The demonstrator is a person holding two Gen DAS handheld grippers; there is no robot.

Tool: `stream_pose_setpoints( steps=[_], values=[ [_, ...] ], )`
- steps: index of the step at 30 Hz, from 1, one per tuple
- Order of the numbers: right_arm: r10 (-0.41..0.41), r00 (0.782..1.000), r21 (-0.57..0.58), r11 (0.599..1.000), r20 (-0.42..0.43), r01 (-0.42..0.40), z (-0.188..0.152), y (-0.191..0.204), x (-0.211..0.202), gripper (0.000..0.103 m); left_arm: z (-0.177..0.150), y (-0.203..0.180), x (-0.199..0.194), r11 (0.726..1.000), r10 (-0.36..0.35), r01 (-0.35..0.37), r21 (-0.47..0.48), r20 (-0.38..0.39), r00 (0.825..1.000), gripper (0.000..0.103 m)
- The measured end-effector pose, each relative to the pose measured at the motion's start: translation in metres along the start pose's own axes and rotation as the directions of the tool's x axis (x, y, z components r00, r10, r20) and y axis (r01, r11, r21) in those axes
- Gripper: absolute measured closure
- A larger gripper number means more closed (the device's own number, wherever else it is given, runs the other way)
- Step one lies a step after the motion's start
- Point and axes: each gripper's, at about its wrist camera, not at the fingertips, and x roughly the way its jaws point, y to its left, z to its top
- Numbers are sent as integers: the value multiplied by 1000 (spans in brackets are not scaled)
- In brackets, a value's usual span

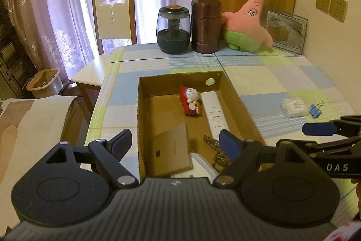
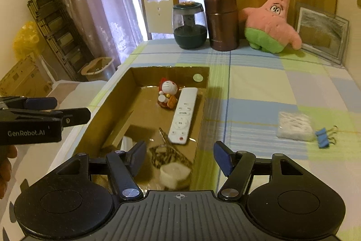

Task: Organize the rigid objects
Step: 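Move both tools back toward the clear floss box and blue binder clip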

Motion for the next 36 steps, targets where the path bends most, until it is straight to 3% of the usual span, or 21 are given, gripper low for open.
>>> stream_pose_setpoints(
  steps=[18, 36],
  values=[
    [-96, 994, 28, 995, 60, 95, -57, -40, -90, 39, -40, -72, -62, 998, -50, 51, -39, 41, 998, 16],
    [-274, 957, 173, 951, 94, 256, -76, -141, -141, 36, -42, -169, -42, 982, -190, 190, 15, 38, 981, 16]
  ],
)
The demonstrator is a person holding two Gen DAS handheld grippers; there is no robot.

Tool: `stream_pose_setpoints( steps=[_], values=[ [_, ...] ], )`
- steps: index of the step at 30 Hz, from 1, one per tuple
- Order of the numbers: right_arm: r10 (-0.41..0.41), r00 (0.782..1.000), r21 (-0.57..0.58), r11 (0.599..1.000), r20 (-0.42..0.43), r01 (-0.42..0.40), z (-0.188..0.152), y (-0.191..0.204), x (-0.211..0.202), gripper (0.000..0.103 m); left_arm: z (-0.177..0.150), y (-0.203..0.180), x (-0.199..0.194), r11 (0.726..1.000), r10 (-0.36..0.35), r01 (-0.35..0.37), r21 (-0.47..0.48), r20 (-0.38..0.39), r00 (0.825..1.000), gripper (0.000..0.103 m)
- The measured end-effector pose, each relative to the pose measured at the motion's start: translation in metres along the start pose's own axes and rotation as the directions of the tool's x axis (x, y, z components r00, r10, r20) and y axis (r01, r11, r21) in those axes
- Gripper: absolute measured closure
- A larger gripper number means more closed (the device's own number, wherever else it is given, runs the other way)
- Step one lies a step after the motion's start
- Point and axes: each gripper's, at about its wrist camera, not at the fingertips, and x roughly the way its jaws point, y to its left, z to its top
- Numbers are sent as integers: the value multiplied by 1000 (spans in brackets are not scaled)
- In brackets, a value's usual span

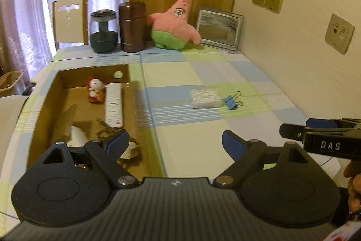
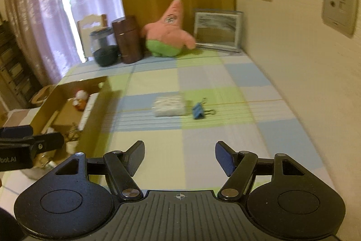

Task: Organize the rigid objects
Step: 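Move both tools back toward the clear floss box and blue binder clip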

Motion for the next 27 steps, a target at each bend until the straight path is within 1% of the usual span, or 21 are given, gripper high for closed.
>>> stream_pose_setpoints(
  steps=[4, 11, 18, 27],
  values=[
    [-17, 1000, 17, 1000, 5, 17, 3, -16, 5, 36, 5, -14, 15, 1000, -19, 19, 21, -5, 1000, 16],
    [-29, 999, -4, 1000, 26, 29, 9, -35, 23, 36, 14, -28, 46, 999, -27, 28, 43, -21, 999, 16],
    [-20, 999, -21, 1000, 31, 21, 17, -49, 57, 35, 25, -35, 84, 997, -28, 31, 75, -40, 999, 16],
    [12, 999, -35, 999, 39, -11, 26, -60, 115, 36, 43, -38, 136, 994, -30, 36, 103, -56, 998, 16]
  ],
)
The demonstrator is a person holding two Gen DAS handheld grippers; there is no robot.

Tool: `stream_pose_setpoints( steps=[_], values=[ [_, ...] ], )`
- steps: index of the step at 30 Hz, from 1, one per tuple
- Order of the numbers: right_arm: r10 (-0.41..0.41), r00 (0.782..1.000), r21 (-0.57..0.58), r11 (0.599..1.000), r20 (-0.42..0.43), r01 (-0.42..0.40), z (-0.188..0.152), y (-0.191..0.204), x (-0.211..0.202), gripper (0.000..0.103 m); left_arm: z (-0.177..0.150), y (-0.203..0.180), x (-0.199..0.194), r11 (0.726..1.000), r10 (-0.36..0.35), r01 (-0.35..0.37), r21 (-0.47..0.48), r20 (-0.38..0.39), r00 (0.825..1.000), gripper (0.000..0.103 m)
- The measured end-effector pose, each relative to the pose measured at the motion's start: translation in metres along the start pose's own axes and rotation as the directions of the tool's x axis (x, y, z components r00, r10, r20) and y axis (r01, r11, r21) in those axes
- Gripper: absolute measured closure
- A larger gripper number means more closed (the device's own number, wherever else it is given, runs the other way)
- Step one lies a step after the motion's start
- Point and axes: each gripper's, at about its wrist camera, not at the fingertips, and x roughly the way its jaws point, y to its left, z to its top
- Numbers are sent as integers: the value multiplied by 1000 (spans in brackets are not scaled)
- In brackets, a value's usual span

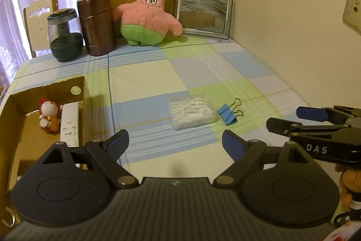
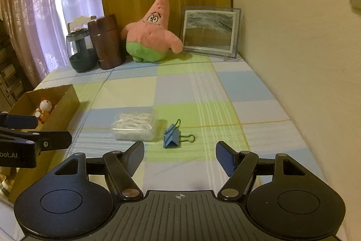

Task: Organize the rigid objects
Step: 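Move both tools back toward the clear floss box and blue binder clip, then close the right tool on the blue binder clip while the left tool grasps the clear floss box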

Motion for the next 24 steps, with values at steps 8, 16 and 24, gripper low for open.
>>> stream_pose_setpoints(
  steps=[8, 16, 24],
  values=[
    [22, 1000, -16, 1000, -19, -23, 4, -3, 54, 36, 11, 2, 43, 1000, 0, 0, 20, -11, 1000, 16],
    [27, 998, -63, 998, -63, -31, 0, -2, 95, 38, 17, 8, 70, 1000, -6, 7, 23, -17, 1000, 16],
    [-27, 996, -152, 988, -86, 14, -8, 2, 123, 38, 19, 12, 83, 1000, -17, 17, 19, -19, 1000, 16]
  ],
)
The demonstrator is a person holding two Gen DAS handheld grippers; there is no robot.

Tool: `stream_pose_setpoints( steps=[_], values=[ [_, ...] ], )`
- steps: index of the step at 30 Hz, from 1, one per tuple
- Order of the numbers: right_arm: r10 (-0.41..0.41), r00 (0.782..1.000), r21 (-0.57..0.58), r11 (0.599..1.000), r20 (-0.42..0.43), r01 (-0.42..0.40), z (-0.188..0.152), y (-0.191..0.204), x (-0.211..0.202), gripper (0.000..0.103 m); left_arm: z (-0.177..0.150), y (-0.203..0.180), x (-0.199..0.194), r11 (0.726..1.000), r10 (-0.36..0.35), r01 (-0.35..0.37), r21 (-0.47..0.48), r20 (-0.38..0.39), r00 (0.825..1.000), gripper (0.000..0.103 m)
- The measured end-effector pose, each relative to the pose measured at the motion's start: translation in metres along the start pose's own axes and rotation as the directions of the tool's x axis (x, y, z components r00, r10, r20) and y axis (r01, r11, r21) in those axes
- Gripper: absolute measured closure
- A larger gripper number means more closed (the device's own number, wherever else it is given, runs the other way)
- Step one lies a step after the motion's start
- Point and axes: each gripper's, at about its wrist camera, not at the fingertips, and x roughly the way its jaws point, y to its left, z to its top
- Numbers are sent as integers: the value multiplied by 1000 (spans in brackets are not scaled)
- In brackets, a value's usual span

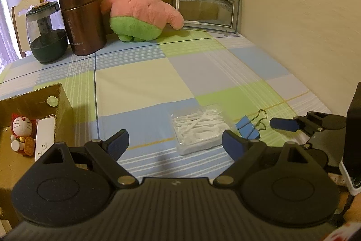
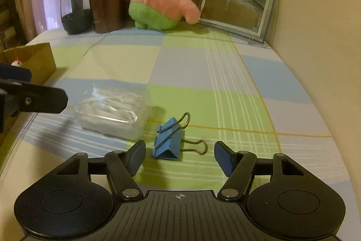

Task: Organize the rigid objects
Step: 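Close the right tool on the blue binder clip while the left tool grasps the clear floss box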

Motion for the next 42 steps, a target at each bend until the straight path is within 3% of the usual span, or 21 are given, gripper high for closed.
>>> stream_pose_setpoints(
  steps=[5, 11, 15, 20, 26, 30, 36, 42],
  values=[
    [-63, 998, 83, 994, -26, 65, -3, -16, -5, 38, 0, -1, 3, 1000, -10, 10, -2, -1, 1000, 16],
    [-192, 980, 188, 962, -52, 198, -9, -44, -15, 38, -2, -2, 4, 1000, -17, 17, -10, -11, 1000, 16],
    [-100, 995, 207, 974, 10, 96, -6, -37, -23, 38, -2, -1, 4, 1000, -19, 19, -18, -10, 1000, 16],
    [-60, 998, 124, 991, 34, 56, 0, -21, -14, 38, 0, 1, 5, 999, -21, 21, -33, -4, 1000, 16],
    [-83, 996, 144, 986, 22, 79, 0, -26, 1, 39, 2, 1, 7, 999, -22, 22, -34, 0, 1000, 16],
    [-85, 996, 134, 988, 32, 80, 2, -25, 1, 66, 0, 1, 10, 999, -21, 20, -39, -7, 1000, 16],
    [-110, 993, 144, 984, 42, 103, 4, -26, -9, 67, -4, -4, 18, 999, -23, 22, -49, -17, 1000, 16],
    [-145, 987, 172, 976, 66, 132, 5, -32, -21, 67, -8, -14, 29, 996, -7, 7, -84, -9, 1000, 5]
  ],
)
